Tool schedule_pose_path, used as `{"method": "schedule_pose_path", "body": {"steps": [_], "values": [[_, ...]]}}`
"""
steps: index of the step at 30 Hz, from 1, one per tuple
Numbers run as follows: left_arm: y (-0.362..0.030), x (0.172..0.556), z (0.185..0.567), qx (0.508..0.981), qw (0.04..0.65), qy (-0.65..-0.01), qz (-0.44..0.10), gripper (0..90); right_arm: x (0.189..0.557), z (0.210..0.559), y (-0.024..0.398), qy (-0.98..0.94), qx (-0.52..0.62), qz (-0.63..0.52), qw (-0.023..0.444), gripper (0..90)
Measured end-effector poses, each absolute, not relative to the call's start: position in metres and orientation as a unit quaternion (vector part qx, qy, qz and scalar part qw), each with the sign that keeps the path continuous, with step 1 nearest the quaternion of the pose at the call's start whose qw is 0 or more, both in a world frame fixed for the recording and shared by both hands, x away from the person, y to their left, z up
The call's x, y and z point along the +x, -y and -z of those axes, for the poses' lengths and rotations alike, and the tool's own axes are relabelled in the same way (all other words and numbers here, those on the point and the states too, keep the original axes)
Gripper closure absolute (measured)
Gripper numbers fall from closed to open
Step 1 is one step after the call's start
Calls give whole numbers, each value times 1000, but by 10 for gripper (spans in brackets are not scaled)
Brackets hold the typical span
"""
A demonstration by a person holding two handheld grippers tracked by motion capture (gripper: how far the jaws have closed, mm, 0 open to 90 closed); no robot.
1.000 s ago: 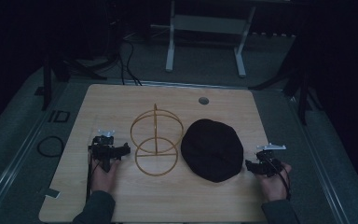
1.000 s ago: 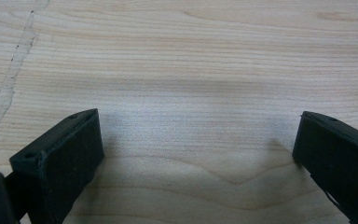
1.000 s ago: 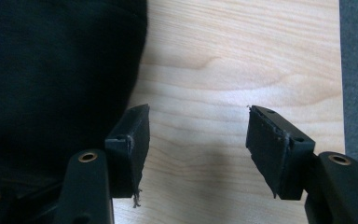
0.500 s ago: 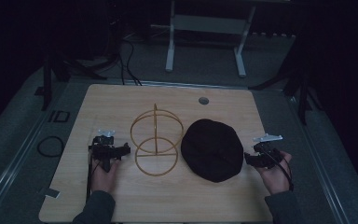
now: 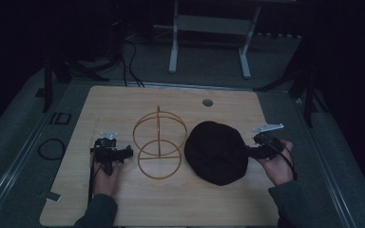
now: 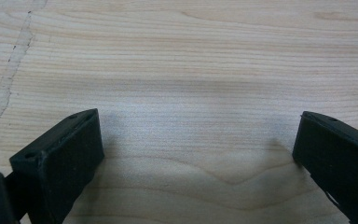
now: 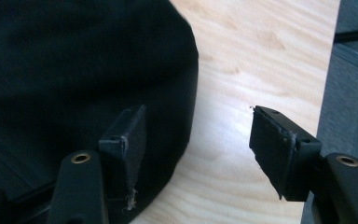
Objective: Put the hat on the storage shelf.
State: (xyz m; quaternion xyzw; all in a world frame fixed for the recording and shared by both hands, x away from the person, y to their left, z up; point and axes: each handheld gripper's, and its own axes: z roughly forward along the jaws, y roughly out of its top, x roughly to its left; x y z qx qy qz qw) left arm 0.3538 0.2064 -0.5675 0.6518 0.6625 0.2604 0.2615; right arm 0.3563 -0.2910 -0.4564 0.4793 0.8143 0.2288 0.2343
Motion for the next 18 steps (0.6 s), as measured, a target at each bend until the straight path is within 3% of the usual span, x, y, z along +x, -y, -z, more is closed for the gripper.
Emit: {"method": "schedule_pose_path", "body": {"steps": [18], "values": [[-206,354,568,652,262,-663,-261,12,394,439,269,-851,434,-211,209,359]]}}
